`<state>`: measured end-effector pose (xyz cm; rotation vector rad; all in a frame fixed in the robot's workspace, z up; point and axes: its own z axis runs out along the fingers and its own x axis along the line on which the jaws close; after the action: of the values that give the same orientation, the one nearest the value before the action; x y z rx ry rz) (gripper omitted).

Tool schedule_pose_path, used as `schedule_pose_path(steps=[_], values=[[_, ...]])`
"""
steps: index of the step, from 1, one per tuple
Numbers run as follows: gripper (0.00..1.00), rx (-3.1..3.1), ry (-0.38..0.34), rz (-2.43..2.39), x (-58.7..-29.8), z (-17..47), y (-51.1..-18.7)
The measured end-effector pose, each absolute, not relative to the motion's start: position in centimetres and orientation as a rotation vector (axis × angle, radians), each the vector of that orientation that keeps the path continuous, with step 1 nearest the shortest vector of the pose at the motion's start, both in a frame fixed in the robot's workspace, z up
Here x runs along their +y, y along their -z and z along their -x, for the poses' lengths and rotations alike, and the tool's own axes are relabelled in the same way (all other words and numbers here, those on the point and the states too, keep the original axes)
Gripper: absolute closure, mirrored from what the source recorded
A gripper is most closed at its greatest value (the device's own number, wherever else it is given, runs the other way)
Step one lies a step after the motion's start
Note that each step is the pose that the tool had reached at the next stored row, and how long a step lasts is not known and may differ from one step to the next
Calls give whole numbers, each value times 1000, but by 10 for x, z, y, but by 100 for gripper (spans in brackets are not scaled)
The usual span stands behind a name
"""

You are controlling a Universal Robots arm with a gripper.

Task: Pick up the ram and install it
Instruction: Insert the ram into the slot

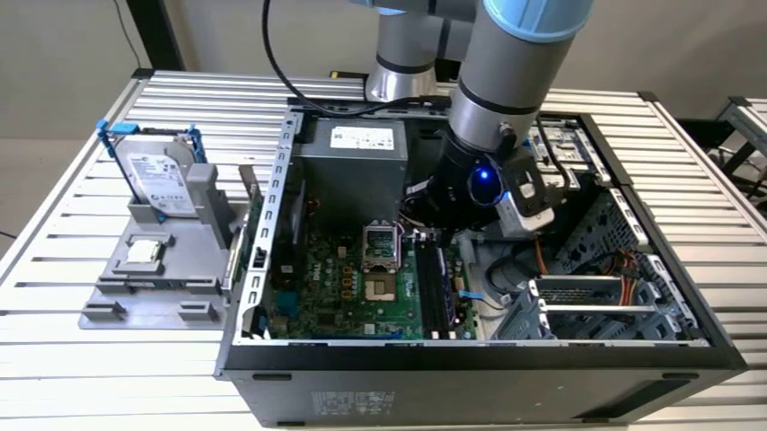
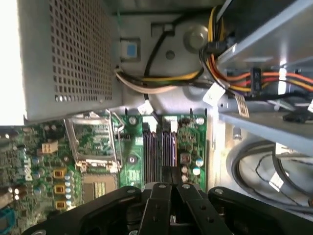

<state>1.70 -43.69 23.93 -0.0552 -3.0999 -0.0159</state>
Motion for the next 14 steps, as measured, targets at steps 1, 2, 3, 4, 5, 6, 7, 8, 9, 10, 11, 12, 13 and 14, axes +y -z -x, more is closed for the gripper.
schedule_pose_path(steps=[1, 2, 3, 4, 5, 6, 7, 8, 9, 10, 11, 12, 13, 14], values=[[100, -3096, 18, 55, -437, -19, -239], [100, -3096, 18, 55, -437, -19, -239], [100, -3096, 19, 55, -437, -20, -239], [100, -3096, 19, 55, -438, -21, -239], [100, -3096, 18, 55, -438, -23, -240], [100, -3095, 19, 55, -439, -25, -240], [100, -3095, 18, 55, -439, -27, -240], [100, -3095, 18, 55, -441, -28, -240], [100, -3095, 19, 55, -442, -28, -240], [100, -3095, 19, 55, -444, -29, -240], [100, -3095, 19, 55, -447, -29, -240], [100, -3095, 19, 55, -451, -29, -240], [100, -3095, 19, 55, -454, -29, -240], [100, -3095, 19, 55, -458, -29, -240]])
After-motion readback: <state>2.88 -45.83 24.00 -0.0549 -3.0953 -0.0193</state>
